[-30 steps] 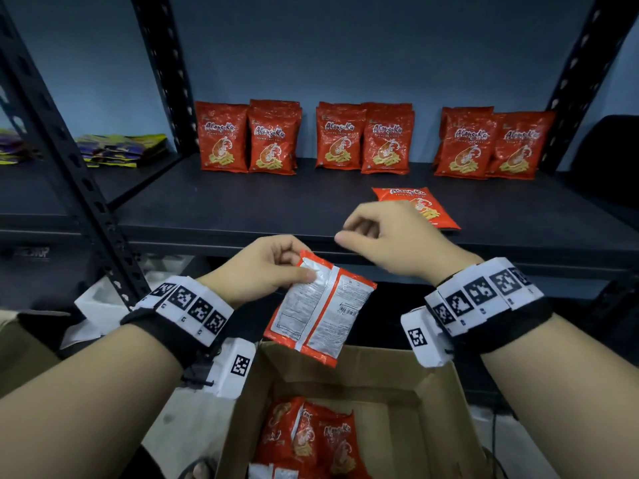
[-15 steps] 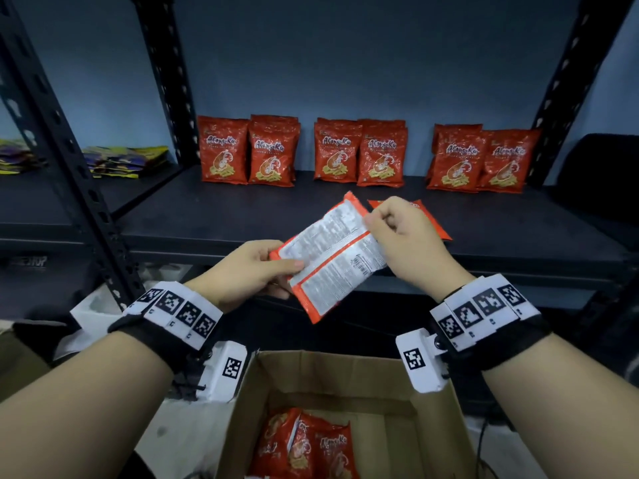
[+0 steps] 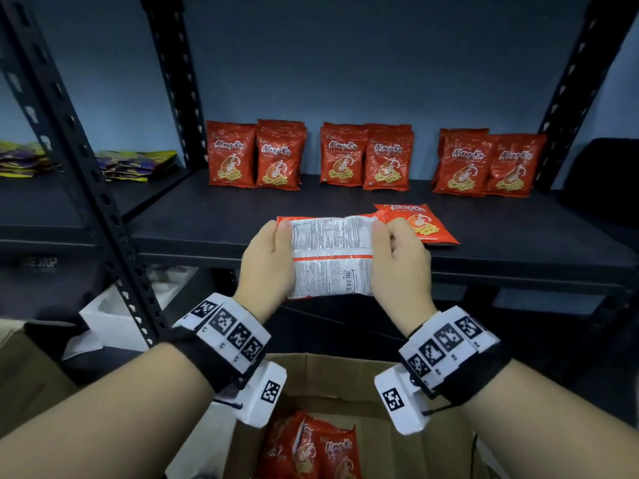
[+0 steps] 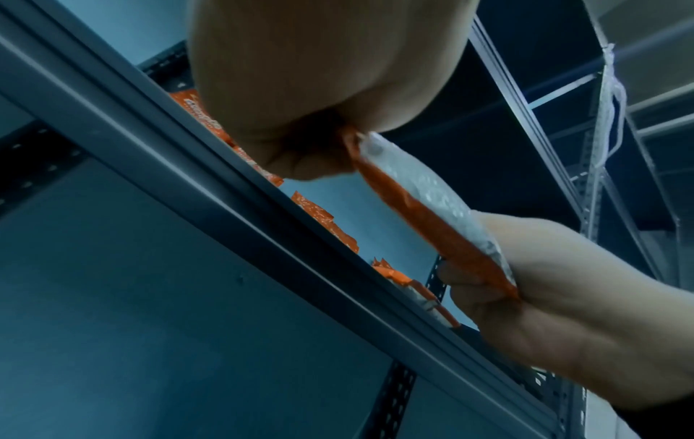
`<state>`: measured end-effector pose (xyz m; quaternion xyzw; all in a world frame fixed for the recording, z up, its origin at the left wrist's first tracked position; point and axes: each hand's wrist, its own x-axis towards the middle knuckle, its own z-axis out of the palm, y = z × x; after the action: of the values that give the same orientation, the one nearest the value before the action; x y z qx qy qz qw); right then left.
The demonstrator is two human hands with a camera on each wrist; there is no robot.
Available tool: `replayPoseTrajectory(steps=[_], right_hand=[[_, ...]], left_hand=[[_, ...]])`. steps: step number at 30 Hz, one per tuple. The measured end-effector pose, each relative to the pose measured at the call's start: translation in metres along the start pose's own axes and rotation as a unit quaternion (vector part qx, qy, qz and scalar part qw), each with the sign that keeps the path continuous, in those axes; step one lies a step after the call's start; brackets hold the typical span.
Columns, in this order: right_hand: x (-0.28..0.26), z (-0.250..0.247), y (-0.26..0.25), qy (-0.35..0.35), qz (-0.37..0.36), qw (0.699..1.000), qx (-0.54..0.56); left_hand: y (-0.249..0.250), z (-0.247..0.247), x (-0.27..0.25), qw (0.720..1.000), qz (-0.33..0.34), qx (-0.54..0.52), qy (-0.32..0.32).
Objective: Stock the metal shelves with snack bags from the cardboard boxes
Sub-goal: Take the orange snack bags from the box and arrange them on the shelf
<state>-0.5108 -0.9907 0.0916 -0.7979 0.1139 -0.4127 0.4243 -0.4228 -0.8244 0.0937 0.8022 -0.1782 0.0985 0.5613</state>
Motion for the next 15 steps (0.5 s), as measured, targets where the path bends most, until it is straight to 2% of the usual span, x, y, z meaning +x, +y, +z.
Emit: replayPoseTrajectory(steps=[2,10,12,15], right_hand=[[-0.006,0.002,-0.002,0.016,-0.011,1.000,0.008],[0.000,0.003,0.005,0.021,0.020,1.000,0.014],[0.004,0.003,0.006,0.008,0.029,1.000,0.005],[0.015,-0.003,0.008,-0.028,0.046,0.999,0.000]], left_hand=[[0.006,-0.001,-0.001,0.999,0.016,0.028,0.021],[0.009,-0.007,0.000,0.998,0.058,0.015,0.016],[0.009,-0.010,0.001,0.998,0.054,-0.024,-0.004],[0.016,-0.016,-0.001,0.986,0.006,-0.157,-0.062]])
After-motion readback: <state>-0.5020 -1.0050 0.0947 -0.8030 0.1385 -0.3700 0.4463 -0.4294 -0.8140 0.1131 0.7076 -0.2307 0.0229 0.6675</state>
